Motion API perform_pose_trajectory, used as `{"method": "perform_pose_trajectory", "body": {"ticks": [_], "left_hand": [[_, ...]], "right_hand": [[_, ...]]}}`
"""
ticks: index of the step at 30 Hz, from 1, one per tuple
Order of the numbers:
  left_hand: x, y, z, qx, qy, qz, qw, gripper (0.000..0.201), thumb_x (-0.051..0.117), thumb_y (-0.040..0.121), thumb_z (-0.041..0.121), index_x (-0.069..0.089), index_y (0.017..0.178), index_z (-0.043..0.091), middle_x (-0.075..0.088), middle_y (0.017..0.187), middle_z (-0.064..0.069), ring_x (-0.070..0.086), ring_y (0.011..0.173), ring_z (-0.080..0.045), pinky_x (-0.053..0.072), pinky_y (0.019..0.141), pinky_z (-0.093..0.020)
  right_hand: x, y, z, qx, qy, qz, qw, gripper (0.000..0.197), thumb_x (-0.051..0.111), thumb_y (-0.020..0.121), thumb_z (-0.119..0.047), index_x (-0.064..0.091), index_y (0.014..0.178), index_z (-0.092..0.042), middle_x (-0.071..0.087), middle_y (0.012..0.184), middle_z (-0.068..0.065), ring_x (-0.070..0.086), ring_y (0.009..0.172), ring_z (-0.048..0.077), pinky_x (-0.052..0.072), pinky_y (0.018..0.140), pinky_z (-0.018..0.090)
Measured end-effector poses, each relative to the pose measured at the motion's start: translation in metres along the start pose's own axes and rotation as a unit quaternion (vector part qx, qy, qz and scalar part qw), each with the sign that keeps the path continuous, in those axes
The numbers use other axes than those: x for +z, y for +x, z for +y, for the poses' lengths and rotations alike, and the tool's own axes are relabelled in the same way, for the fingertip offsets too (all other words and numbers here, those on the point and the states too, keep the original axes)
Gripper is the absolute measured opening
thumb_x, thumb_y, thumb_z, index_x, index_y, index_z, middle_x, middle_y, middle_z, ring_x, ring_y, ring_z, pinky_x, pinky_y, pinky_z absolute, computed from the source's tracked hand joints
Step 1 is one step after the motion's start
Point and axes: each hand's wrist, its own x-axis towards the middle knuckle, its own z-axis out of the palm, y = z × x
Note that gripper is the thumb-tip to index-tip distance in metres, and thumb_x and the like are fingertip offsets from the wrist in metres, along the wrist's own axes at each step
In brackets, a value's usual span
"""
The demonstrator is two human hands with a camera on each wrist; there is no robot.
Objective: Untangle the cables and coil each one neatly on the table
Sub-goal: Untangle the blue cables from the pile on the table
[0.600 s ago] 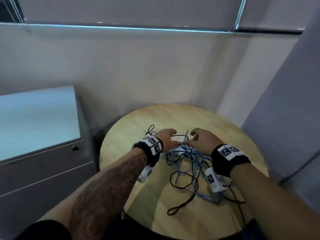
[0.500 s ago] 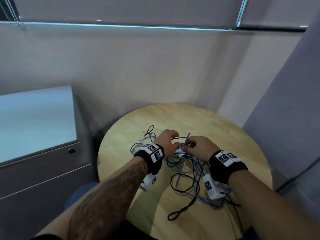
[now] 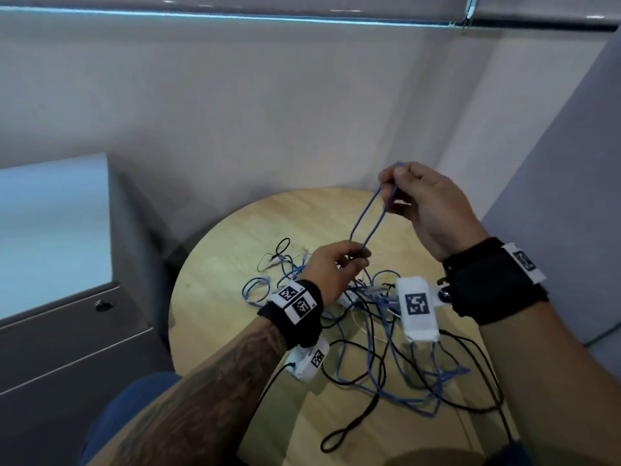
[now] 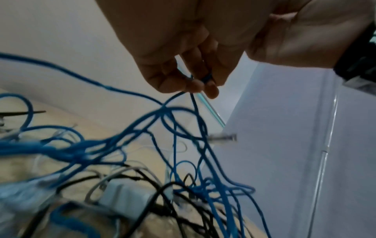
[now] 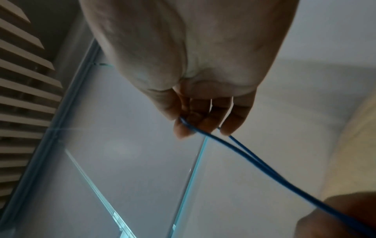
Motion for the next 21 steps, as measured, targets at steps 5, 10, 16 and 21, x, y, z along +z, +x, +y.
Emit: {"method": "perform_pose_trajectory", "body": {"ticks": [5, 10, 16, 21], "left_hand": [[-0.008, 0.006, 0.007, 0.000, -0.082, 0.081, 0.993, 0.030, 0.073, 0.083, 0.012, 0.058, 0.106, 0.023, 0.071, 0.079, 0.001, 0.063, 0.072, -0.018, 0.053, 0.068, -0.028], [-0.011, 0.010, 0.021, -0.063, -0.228, 0.104, 0.966, 0.051, 0.075, 0.082, 0.011, 0.048, 0.123, 0.025, 0.065, 0.071, -0.003, 0.067, 0.058, -0.023, 0.054, 0.063, -0.038], [-0.028, 0.017, 0.025, -0.096, -0.308, 0.140, 0.936, 0.012, 0.062, 0.093, 0.015, 0.071, 0.090, 0.009, 0.064, 0.063, -0.004, 0.056, 0.049, -0.017, 0.043, 0.055, -0.029], [-0.046, 0.020, 0.023, -0.095, -0.412, 0.118, 0.898, 0.018, 0.053, 0.099, 0.020, 0.066, 0.094, 0.007, 0.059, 0.065, 0.000, 0.049, 0.050, -0.011, 0.044, 0.053, -0.022]], "right_hand": [[-0.002, -0.003, -0.004, 0.023, 0.108, -0.004, 0.994, 0.027, 0.037, 0.107, -0.023, 0.061, 0.104, -0.013, 0.041, 0.067, -0.002, 0.046, 0.064, 0.014, 0.050, 0.065, 0.032], [0.011, -0.005, -0.007, 0.001, 0.088, -0.034, 0.996, 0.028, 0.037, 0.107, -0.021, 0.064, 0.108, -0.014, 0.034, 0.066, -0.003, 0.036, 0.058, 0.013, 0.038, 0.060, 0.029], [0.013, -0.004, 0.015, -0.067, -0.082, -0.021, 0.994, 0.040, 0.067, 0.085, -0.046, 0.063, 0.120, -0.027, 0.066, 0.110, -0.005, 0.061, 0.098, 0.008, 0.051, 0.089, 0.025], [0.015, -0.018, 0.080, 0.073, -0.389, -0.194, 0.898, 0.027, 0.065, 0.093, -0.042, 0.070, 0.109, -0.021, 0.071, 0.097, -0.006, 0.062, 0.081, 0.009, 0.049, 0.079, 0.030]]}}
